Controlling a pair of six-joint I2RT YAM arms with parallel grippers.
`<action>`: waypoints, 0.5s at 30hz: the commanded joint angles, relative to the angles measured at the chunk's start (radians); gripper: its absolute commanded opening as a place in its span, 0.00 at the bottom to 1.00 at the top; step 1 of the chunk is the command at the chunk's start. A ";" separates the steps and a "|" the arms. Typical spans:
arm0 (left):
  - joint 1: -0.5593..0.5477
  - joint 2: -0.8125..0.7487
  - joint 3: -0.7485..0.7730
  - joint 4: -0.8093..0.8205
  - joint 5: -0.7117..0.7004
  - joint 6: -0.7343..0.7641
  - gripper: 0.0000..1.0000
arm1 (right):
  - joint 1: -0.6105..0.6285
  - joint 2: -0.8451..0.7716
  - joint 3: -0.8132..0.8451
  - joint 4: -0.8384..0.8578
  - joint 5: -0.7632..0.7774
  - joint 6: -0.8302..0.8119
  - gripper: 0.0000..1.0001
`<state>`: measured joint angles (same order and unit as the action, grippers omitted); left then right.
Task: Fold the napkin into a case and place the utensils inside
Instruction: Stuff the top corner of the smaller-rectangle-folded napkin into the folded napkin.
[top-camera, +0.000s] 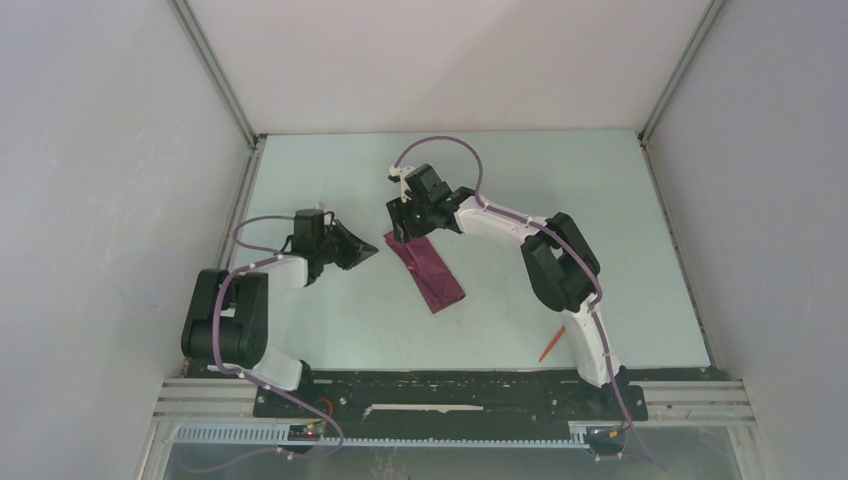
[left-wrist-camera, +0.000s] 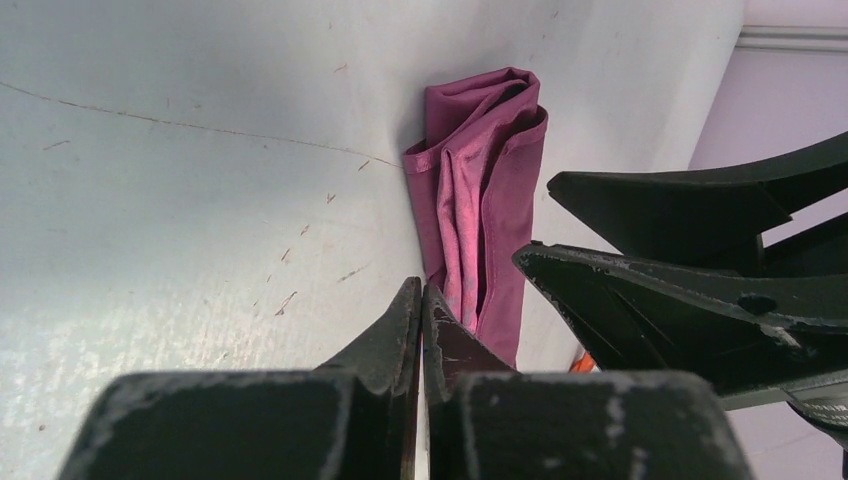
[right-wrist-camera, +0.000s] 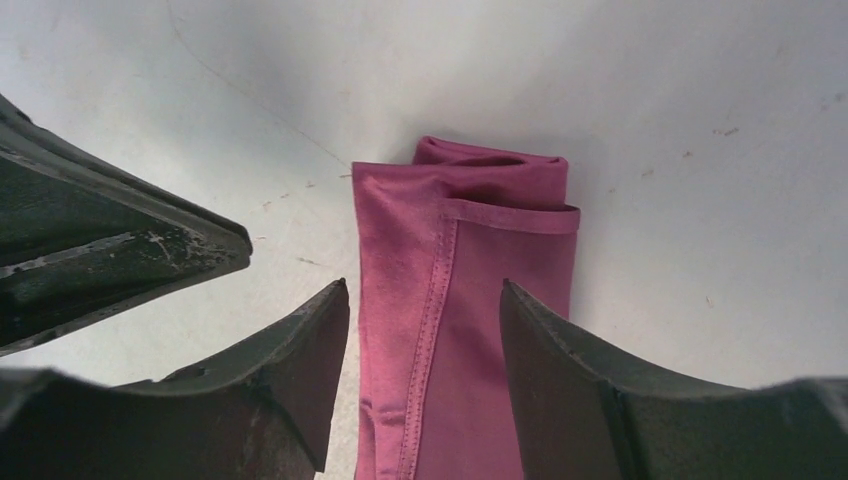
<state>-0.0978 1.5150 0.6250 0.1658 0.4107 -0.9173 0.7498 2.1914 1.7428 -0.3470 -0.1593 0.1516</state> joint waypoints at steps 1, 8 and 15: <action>0.003 0.017 0.000 0.059 0.033 -0.019 0.04 | 0.006 0.001 0.011 0.024 0.034 -0.007 0.64; 0.003 0.017 -0.005 0.064 0.034 -0.020 0.04 | 0.027 0.066 0.071 -0.004 0.079 -0.031 0.63; 0.001 0.021 -0.011 0.074 0.036 -0.024 0.04 | 0.043 0.094 0.099 -0.004 0.100 -0.032 0.62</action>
<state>-0.0978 1.5322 0.6224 0.2012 0.4271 -0.9276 0.7830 2.2654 1.7790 -0.3550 -0.0898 0.1352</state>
